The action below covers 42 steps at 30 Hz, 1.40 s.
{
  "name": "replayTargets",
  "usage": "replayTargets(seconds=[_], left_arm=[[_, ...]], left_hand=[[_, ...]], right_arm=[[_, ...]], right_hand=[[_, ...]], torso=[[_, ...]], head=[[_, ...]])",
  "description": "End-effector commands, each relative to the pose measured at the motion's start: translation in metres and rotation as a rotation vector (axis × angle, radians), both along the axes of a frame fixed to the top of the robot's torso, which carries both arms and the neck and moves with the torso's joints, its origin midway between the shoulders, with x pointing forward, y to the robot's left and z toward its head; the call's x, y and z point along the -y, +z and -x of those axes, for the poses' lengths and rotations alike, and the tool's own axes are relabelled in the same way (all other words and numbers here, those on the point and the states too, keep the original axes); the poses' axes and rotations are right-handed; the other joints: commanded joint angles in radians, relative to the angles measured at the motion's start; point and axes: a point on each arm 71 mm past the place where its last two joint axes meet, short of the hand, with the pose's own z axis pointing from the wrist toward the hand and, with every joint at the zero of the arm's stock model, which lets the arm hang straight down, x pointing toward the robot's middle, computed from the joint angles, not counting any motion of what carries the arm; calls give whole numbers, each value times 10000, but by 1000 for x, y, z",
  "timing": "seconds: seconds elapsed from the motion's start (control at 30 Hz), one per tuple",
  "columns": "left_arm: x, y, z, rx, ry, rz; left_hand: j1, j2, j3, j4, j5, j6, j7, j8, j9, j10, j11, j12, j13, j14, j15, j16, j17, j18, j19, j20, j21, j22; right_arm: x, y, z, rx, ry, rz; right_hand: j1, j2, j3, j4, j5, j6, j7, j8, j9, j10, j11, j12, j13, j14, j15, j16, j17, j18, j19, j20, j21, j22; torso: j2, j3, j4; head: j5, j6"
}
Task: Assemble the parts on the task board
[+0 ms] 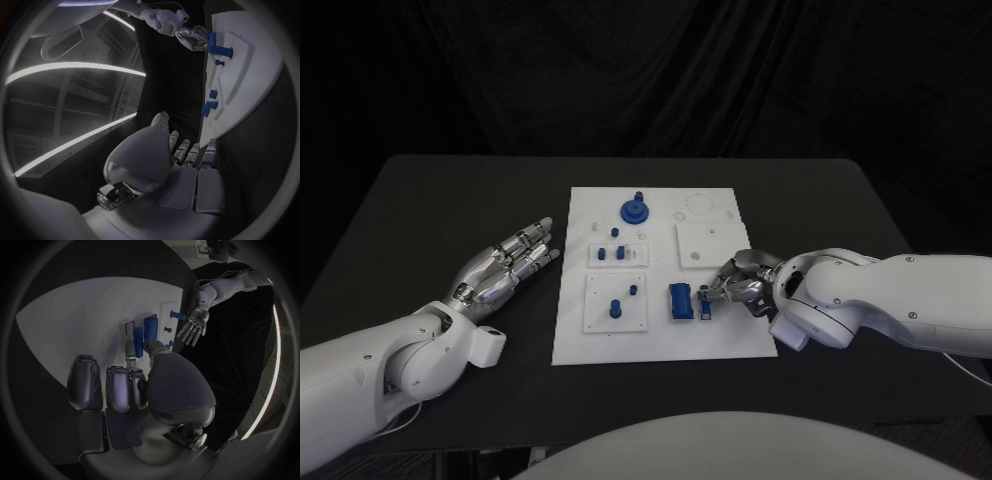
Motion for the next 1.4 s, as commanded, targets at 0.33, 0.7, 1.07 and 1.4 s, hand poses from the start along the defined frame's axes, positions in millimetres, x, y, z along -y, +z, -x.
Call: replayTargets(seconds=[0.33,0.7,1.07,1.4], left_arm=[[2,-1,1,-58,-115,186],[1,-3,2,-93,-102,175],[1,-4,2,-113,-110,176],[1,-4,2,-139,-108,161]], left_hand=[[114,20,28,-77,49,-15,75,48,16,-31,46,41,6,12,92,-29,-9,105,0,98,2,10],[114,20,28,-77,49,-15,75,48,16,-31,46,41,6,12,92,-29,-9,105,0,98,2,10],[115,23,37,-90,51,-35,83,46,13,-38,34,34,4,9,109,-30,-11,104,1,104,2,5],[115,23,37,-90,51,-35,83,46,13,-38,34,34,4,9,109,-30,-11,104,1,104,2,5]], right_arm=[[1,-3,3,-287,478,556],[1,-2,3,-213,486,540],[-1,-5,2,-295,648,535],[0,-5,2,-226,586,580]], right_hand=[[-140,7,11,83,-267,-51,1,-52,-34,1063,48,26,2632,576,17,-20,33,113,220,43,-52,1847],[-308,6,-41,207,-565,9,-16,-31,-33,1063,36,26,2632,584,10,-8,53,108,235,39,-32,1856],[-1103,-84,-534,885,-2385,-84,62,-156,-122,1063,105,26,2632,562,64,-59,-83,123,218,80,-136,1832],[-1622,93,-1022,978,-3764,-192,115,-219,-178,1063,155,26,2632,570,109,-43,-68,124,233,127,-154,1836]], torso=[[-10,1,-22],[-17,10,-27],[-21,8,-21],[-14,6,-26]], head=[[40,-1],[65,-1],[102,-1],[137,-1]])
